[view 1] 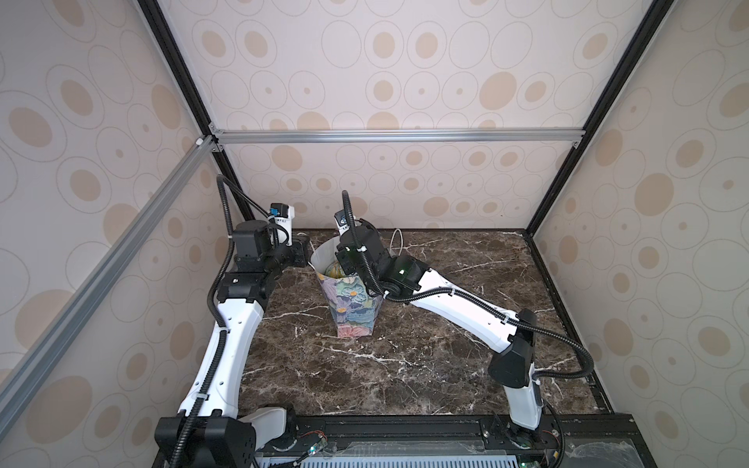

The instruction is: Place the snacks into the paper bag

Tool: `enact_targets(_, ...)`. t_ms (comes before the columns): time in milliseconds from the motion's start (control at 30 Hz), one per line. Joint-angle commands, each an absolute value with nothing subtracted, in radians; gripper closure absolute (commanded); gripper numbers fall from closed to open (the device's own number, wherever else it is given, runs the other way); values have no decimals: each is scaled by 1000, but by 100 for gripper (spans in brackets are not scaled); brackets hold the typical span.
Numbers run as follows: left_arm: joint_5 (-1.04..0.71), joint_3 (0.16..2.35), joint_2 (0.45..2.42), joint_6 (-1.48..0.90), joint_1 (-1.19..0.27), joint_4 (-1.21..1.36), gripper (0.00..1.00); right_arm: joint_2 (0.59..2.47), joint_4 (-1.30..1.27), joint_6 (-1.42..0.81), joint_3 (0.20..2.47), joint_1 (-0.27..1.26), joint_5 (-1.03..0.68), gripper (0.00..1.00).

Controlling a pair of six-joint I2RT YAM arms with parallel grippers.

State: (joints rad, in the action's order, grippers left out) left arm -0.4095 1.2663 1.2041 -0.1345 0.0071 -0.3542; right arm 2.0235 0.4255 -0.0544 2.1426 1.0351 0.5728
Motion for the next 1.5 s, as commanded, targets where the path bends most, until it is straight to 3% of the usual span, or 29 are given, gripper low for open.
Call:
enact_targets(0, -414, 1304, 1166, -115, 11, -239, 98, 1980, 420, -49, 2159, 1049, 532, 52)
enact_targets(400, -408, 1304, 1162, -112, 10, -238, 97, 1873, 388, -6, 2122, 1049, 374, 46)
enact_targets(467, -410, 1304, 1161, -114, 11, -238, 97, 1860, 379, 19, 2112, 1043, 398, 39)
enact_targets(733, -368, 1305, 1155, -105, 11, -248, 98, 1788, 518, 70, 2154, 984, 486, 39)
enact_targets(1100, -322, 1296, 1174, -92, 12, -248, 99, 1417, 454, -166, 1633, 658, 346, 36)
enact_targets(1233, -318, 1297, 1178, -90, 11, -250, 99, 1360, 489, -247, 1463, 586, 335, 32)
enact_targets(1467, -333, 1300, 1178, -92, 11, -251, 99, 1265, 487, -425, 1153, 430, 124, 32)
